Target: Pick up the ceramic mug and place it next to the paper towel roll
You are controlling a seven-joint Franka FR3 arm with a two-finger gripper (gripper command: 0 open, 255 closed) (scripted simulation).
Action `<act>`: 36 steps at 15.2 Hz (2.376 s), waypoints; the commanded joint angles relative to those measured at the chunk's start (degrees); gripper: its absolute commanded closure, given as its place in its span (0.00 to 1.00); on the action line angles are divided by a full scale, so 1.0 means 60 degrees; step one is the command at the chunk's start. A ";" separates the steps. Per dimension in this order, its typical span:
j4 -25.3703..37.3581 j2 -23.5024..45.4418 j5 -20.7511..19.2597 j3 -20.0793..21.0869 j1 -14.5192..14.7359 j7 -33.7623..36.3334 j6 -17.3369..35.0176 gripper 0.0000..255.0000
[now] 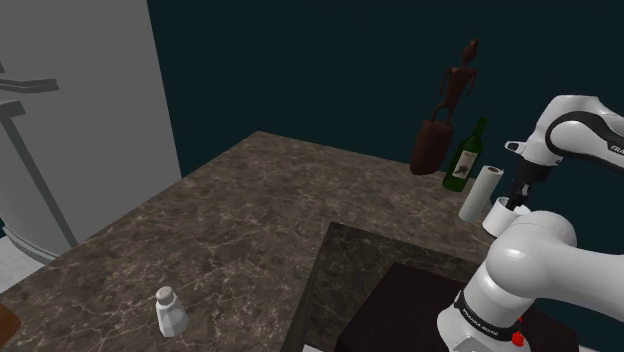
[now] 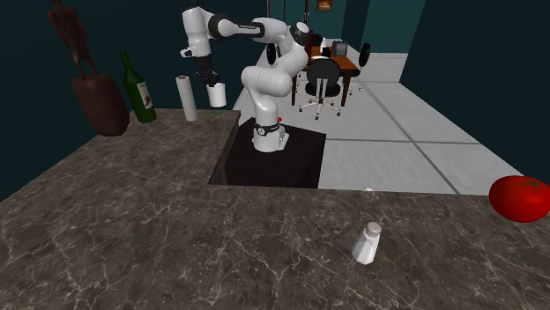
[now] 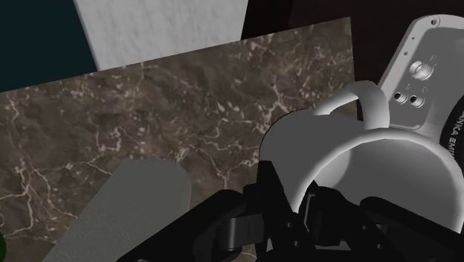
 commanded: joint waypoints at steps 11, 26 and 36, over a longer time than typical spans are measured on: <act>-0.0888 -0.0142 -0.1287 -0.1382 -0.0356 0.0029 0.0840 1.00; -0.0465 -0.0085 -0.0684 -0.0737 -0.0163 0.0010 0.0457 0.00; -0.0046 0.0016 -0.0191 -0.0214 0.0021 -0.0008 0.0125 0.00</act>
